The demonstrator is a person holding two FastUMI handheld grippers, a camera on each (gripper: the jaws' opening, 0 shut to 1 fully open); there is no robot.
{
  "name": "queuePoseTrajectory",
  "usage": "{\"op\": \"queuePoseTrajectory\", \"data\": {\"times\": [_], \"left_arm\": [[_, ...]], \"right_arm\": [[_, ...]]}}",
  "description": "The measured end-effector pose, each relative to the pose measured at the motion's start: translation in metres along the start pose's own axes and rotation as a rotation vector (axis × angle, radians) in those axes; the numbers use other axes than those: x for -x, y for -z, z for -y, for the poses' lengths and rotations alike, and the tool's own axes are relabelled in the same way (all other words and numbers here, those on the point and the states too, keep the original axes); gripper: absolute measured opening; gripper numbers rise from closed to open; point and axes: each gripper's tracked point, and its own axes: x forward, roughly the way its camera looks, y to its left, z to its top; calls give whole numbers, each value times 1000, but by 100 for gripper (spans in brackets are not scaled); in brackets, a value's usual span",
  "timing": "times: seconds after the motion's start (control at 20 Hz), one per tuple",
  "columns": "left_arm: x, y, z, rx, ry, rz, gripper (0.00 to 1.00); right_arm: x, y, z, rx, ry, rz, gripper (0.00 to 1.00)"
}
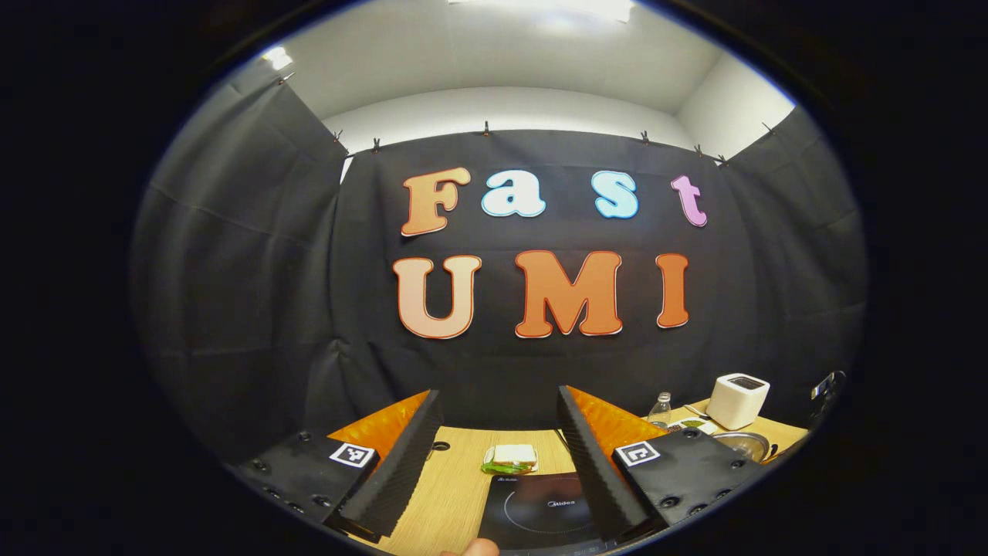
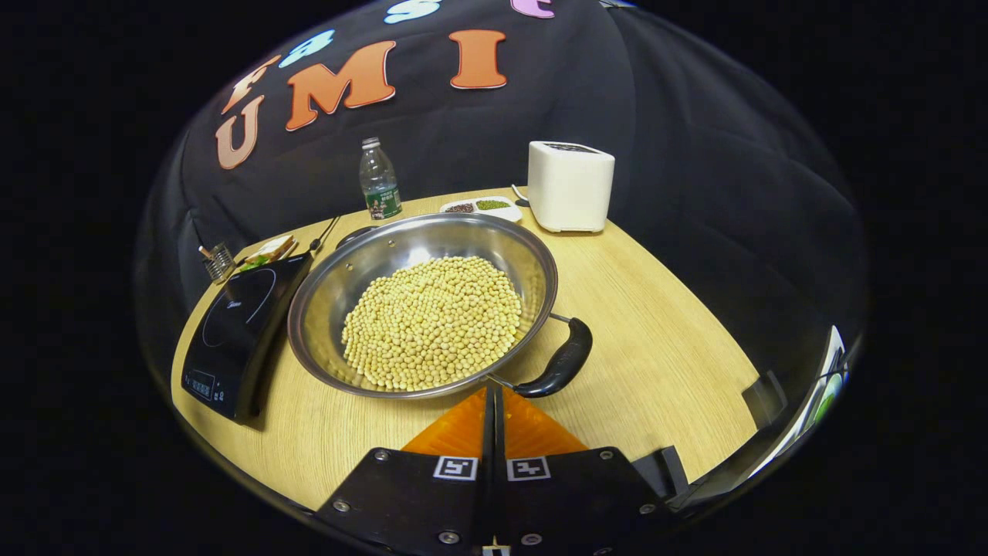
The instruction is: First push the handle of the pot to place it horizontally, then grasp the pot with both hands and set it on the induction cooktop.
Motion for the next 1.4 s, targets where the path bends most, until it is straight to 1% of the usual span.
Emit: {"op": "queuePoseTrajectory", "data": {"times": [0.45,0.55,0.6,0.7,0.9,1.1,1.3,1.4], "left_arm": [[-15,3,6,-5,-1,-6,98],[-18,4,8,-6,-1,-10,99],[-21,5,10,-8,-1,-12,98],[-25,6,11,-16,-6,-14,98],[-33,6,24,-15,13,-13,98],[-38,9,33,-23,23,-19,98],[-47,16,39,-14,30,-34,97],[-50,24,44,-15,37,-48,99]], "right_arm": [[-23,-12,14,-30,20,-11,0],[-32,-11,30,-21,72,-19,0],[-35,-12,34,-36,74,-21,0],[-37,-13,32,-86,48,-30,0],[-44,-20,38,-90,57,-33,0],[-56,-29,41,-130,47,-36,0],[-67,-38,46,-148,51,-35,0],[-72,-42,48,-155,55,-34,0]]}}
